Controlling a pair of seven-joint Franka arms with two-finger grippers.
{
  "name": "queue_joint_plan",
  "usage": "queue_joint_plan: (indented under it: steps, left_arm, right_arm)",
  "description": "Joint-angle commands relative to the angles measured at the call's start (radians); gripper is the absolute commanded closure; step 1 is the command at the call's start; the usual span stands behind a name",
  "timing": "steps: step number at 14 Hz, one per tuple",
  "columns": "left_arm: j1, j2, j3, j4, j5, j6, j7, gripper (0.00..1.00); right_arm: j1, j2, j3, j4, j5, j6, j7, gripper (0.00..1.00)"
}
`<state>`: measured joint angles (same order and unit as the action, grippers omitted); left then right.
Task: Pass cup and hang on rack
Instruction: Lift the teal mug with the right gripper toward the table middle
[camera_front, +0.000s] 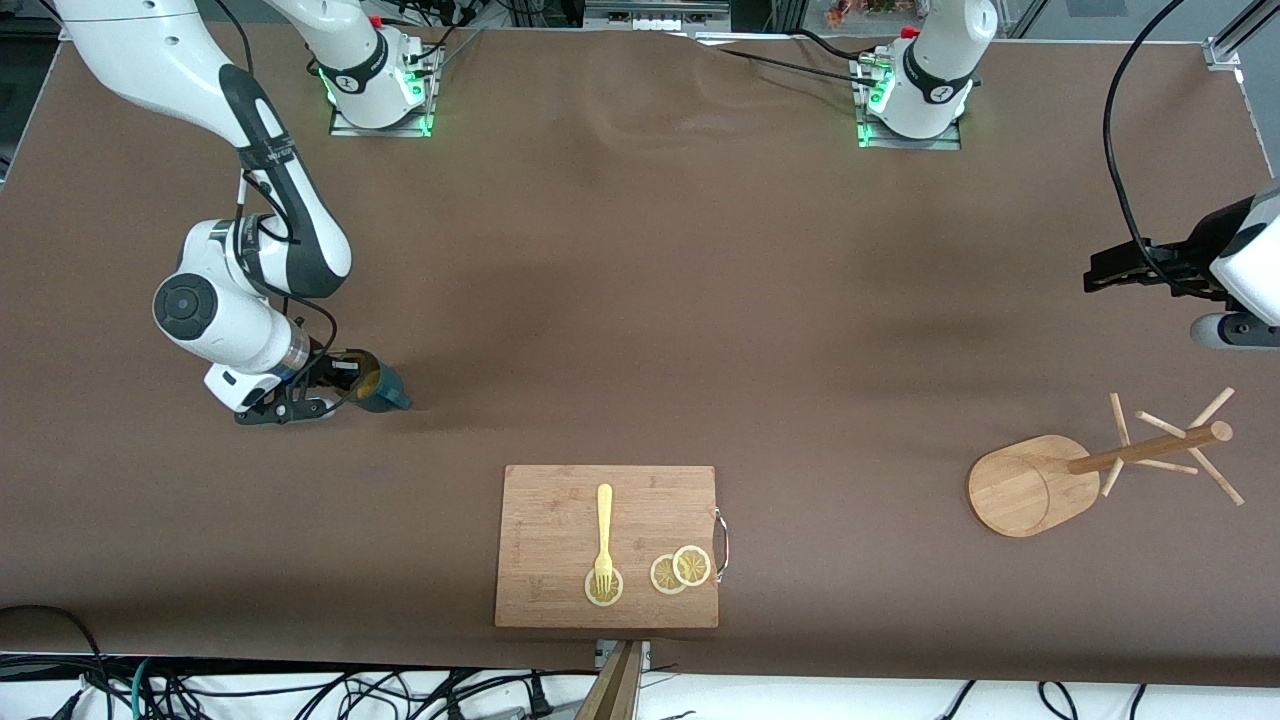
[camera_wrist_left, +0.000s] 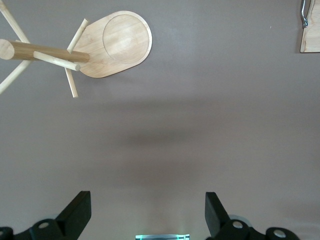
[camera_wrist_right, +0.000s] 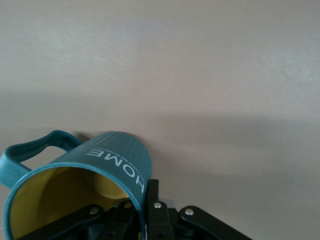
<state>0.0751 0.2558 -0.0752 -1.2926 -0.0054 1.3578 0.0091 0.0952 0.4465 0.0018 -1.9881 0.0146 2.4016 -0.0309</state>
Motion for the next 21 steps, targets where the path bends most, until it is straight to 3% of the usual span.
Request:
queue_joint_plan:
  steps: [1, 4, 6, 8, 12, 13, 16, 21]
  left_arm:
    - [-0.001, 0.014, -0.002, 0.035, 0.001, -0.008, 0.012, 0.0]
    - [-0.001, 0.014, -0.002, 0.033, 0.001, -0.009, 0.014, 0.0]
    - [-0.003, 0.016, -0.002, 0.035, 0.001, -0.009, 0.014, 0.0]
    - [-0.001, 0.016, -0.002, 0.035, 0.001, -0.009, 0.014, 0.0]
    - [0.0, 0.016, -0.002, 0.033, -0.008, -0.011, 0.014, 0.0]
    - [0.006, 0.017, -0.002, 0.033, -0.011, -0.011, 0.02, 0.0]
    - [0.003, 0.019, -0.002, 0.035, -0.011, -0.008, 0.023, 0.0]
    - [0.005, 0.017, -0.002, 0.029, -0.01, -0.009, 0.025, 0.0]
  right_arm:
    - [0.001, -0.043, 0.049, 0.049, 0.004, -0.106, 0.025, 1.0]
    - [0.012, -0.042, 0.18, 0.213, 0.01, -0.29, 0.049, 1.0]
    - [0.056, -0.02, 0.233, 0.335, 0.012, -0.381, 0.083, 1.0]
    - [0.133, 0.021, 0.25, 0.425, 0.028, -0.406, 0.089, 1.0]
    - [0.282, 0.113, 0.253, 0.575, 0.253, -0.388, 0.239, 1.0]
    - [0.325, 0.142, 0.253, 0.619, 0.272, -0.368, 0.329, 1.0]
    - [0.414, 0.196, 0.251, 0.686, 0.275, -0.288, 0.448, 1.0]
    - [0.535, 0.253, 0.248, 0.695, 0.268, -0.127, 0.592, 1.0]
